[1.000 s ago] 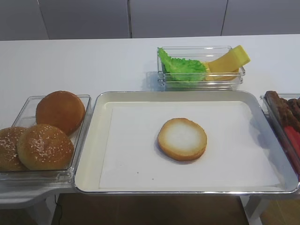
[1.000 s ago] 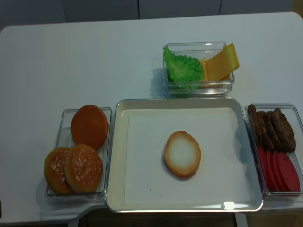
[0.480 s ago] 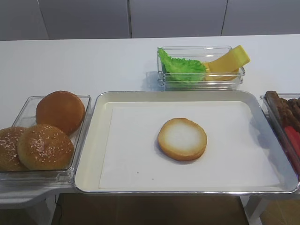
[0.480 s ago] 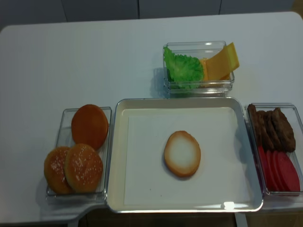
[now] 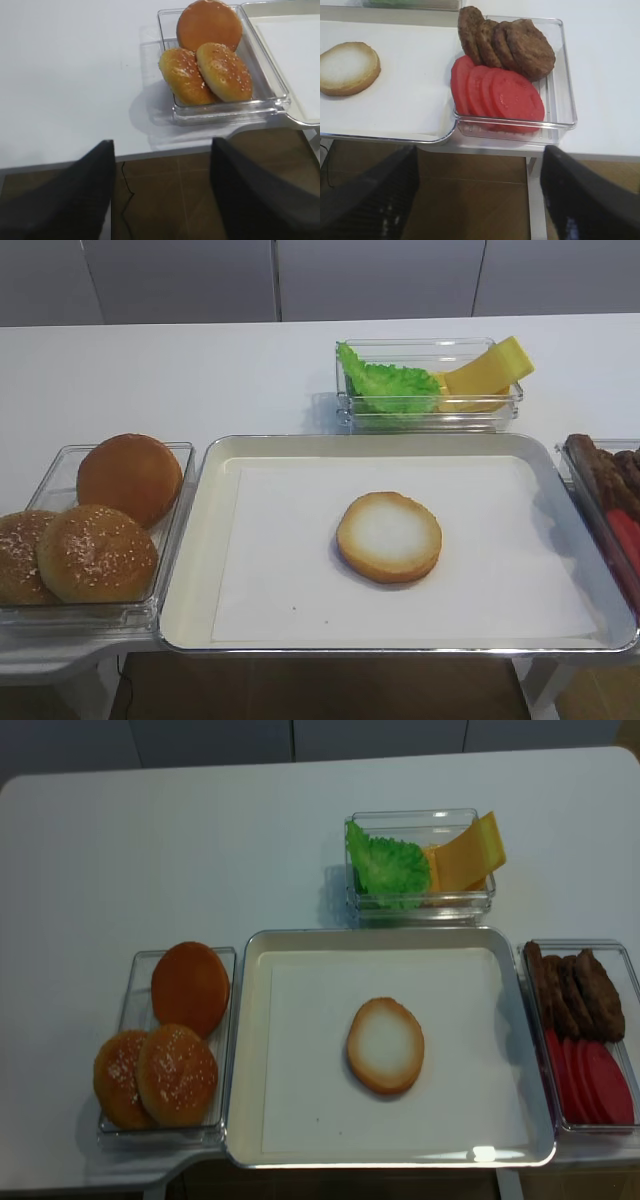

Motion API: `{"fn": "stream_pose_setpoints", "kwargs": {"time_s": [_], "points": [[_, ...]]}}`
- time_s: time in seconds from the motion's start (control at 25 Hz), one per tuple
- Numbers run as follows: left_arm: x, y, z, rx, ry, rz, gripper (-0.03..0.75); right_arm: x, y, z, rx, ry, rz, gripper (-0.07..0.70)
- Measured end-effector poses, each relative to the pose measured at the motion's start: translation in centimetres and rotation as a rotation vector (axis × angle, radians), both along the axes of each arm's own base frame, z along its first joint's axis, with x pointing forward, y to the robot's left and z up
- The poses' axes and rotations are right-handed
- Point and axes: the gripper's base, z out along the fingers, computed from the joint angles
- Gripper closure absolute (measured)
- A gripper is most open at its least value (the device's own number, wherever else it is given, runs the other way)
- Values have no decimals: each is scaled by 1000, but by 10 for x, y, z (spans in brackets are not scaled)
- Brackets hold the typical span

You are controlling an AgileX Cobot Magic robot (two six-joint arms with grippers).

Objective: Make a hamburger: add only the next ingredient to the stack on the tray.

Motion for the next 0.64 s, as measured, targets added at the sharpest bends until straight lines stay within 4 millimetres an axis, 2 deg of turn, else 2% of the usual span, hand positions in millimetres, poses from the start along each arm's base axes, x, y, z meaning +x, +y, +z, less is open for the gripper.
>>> {"fn": "stream_pose_setpoints", "kwargs": {"time_s": [0.64], "points": [[4, 3, -8, 10, 19, 31, 329, 0, 0, 0, 0, 0, 0, 59]]}}
